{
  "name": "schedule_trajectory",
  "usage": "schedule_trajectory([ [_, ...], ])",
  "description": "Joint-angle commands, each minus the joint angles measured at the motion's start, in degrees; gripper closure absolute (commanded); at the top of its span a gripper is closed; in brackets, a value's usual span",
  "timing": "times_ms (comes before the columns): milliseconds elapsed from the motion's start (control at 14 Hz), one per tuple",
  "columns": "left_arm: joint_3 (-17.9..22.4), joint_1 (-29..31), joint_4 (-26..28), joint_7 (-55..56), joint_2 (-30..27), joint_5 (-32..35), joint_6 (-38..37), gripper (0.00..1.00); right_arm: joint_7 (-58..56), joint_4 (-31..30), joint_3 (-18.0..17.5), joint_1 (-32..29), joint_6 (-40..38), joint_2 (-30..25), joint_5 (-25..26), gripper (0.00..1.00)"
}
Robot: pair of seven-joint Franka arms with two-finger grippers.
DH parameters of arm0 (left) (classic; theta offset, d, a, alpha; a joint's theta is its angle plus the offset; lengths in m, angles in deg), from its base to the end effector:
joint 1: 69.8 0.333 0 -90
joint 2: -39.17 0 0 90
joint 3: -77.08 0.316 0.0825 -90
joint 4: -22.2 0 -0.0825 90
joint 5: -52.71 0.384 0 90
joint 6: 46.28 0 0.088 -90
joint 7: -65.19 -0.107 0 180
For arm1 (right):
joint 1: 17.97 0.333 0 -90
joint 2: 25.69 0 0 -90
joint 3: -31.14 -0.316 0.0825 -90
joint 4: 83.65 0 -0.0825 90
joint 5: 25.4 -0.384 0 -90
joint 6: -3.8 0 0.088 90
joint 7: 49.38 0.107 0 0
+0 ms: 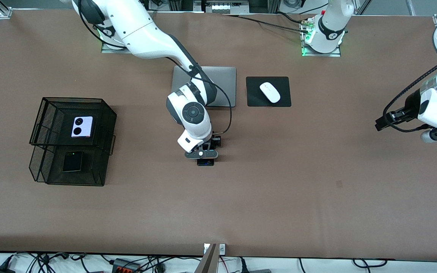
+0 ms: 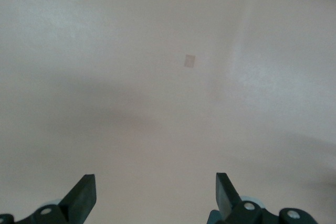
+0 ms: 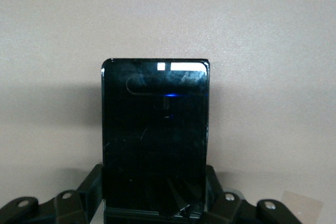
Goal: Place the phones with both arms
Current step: 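Carry the tall phone toward the basket with the right gripper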
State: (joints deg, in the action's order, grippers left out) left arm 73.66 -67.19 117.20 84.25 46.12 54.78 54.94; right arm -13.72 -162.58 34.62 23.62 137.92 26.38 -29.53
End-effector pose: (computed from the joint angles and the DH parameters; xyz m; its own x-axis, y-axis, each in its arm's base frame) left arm 0.5995 -0.0036 0.5299 0.9518 0.3067 -0.0027 0.3065 -0.9514 -0.0307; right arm 0.5739 0.4636 0.1713 0.9990 0.0179 0.0419 0.0195 -0.9991 -0.0382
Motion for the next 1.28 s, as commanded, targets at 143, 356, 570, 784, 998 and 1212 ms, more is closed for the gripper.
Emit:
schedule_trajectory([
  [143, 0.35, -0.41, 3.35, -1.56, -1.94, -1.37, 2.41, 0.0, 0.02, 1.41, 0.48, -0.46, -2.19, -1.61, -0.54, 0.74],
  [356, 0.26, -0.41, 2.56, -2.0, -2.12, -1.55, 2.32, 0.0, 0.28, 2.11, 0.57, -4.49, -7.28, -6.87, -0.89, 0.74],
  [570, 0.26, 0.12, 2.56, -2.53, -2.21, -1.55, 1.61, 0.0, -5.22, 0.1, 2.33, -10.02, -16.23, -12.85, -0.18, 0.74],
  [784, 0.35, 0.21, 2.82, -4.97, -2.73, -1.63, 0.66, 0.0, -11.38, -5.86, 2.41, -16.96, -19.07, -19.79, -0.19, 0.74],
  [998, 0.44, -0.06, 9.21, -7.37, -5.98, -1.81, 7.73, 0.0, -21.66, -12.72, 2.59, -21.71, -20.22, -26.03, -0.01, 0.74],
  [1212, 0.78, -0.84, 10.38, -7.36, -7.13, -1.64, 8.82, 0.0, -29.66, -18.26, 3.03, -26.11, -20.74, -32.01, 0.08, 0.74],
])
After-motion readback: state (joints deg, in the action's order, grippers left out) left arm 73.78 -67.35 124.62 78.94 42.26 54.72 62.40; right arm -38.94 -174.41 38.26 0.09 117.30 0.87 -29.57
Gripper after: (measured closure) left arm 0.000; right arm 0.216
